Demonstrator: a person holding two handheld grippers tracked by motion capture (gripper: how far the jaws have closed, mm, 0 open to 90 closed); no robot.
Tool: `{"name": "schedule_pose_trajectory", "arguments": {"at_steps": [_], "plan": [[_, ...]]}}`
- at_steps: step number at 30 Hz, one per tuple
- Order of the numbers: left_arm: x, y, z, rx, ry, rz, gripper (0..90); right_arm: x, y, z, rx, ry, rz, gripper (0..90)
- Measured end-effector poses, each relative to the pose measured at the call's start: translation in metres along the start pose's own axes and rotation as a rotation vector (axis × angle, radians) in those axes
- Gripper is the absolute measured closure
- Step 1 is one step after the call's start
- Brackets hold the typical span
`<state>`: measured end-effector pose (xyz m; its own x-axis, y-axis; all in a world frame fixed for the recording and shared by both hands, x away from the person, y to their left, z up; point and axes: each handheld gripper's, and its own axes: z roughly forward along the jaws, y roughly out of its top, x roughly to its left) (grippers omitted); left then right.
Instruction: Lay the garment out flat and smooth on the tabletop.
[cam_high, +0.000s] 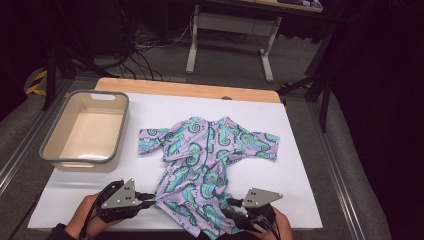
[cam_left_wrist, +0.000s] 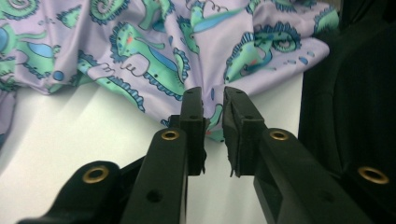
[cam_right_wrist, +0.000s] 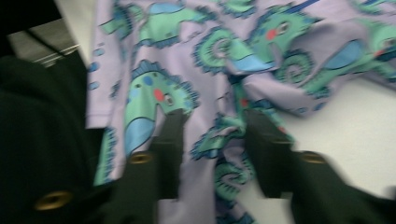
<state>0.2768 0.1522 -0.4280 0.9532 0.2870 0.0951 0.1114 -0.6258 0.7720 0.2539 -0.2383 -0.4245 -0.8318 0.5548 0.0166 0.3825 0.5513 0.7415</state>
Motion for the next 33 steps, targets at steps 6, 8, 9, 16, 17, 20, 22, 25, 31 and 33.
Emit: {"name": "schedule_pose_trajectory", "arguments": {"at_steps": [6,8,9,16,17,20,22,25,31,33], "plan": [[-0.017,0.014,0.024,0.014,-0.02,0.021,53.9,-0.013,0.0,0.005,-0.027,-0.097,0.043,45.2],[-0.022,0.016,0.032,0.01,-0.046,0.027,49.5,-0.017,0.001,0.009,-0.031,-0.097,0.057,41.2],[-0.026,0.018,0.038,0.016,-0.071,0.034,49.4,-0.018,0.001,0.011,-0.035,-0.11,0.062,39.3],[-0.042,0.028,0.08,0.086,-0.139,0.107,49.3,-0.024,0.009,0.033,-0.008,-0.123,0.048,38.3],[-0.043,0.029,0.084,0.09,-0.13,0.113,50.4,-0.024,0.01,0.035,-0.004,-0.124,0.049,39.4],[-0.04,0.029,0.084,0.087,-0.12,0.125,59.1,-0.027,0.012,0.044,0.024,-0.138,0.024,44.6],[-0.036,0.028,0.084,0.082,-0.139,0.125,68.9,-0.031,0.013,0.049,0.04,-0.152,0.014,53.4],[-0.032,0.026,0.083,0.083,-0.149,0.114,81.0,-0.036,0.011,0.051,0.065,-0.169,0.005,67.8],[-0.031,0.025,0.076,0.106,-0.176,0.158,86.5,-0.041,0.004,0.043,0.083,-0.176,-0.009,83.5],[-0.031,0.025,0.073,0.126,-0.177,0.159,86.3,-0.042,0.002,0.037,0.082,-0.191,-0.011,83.6]]}}
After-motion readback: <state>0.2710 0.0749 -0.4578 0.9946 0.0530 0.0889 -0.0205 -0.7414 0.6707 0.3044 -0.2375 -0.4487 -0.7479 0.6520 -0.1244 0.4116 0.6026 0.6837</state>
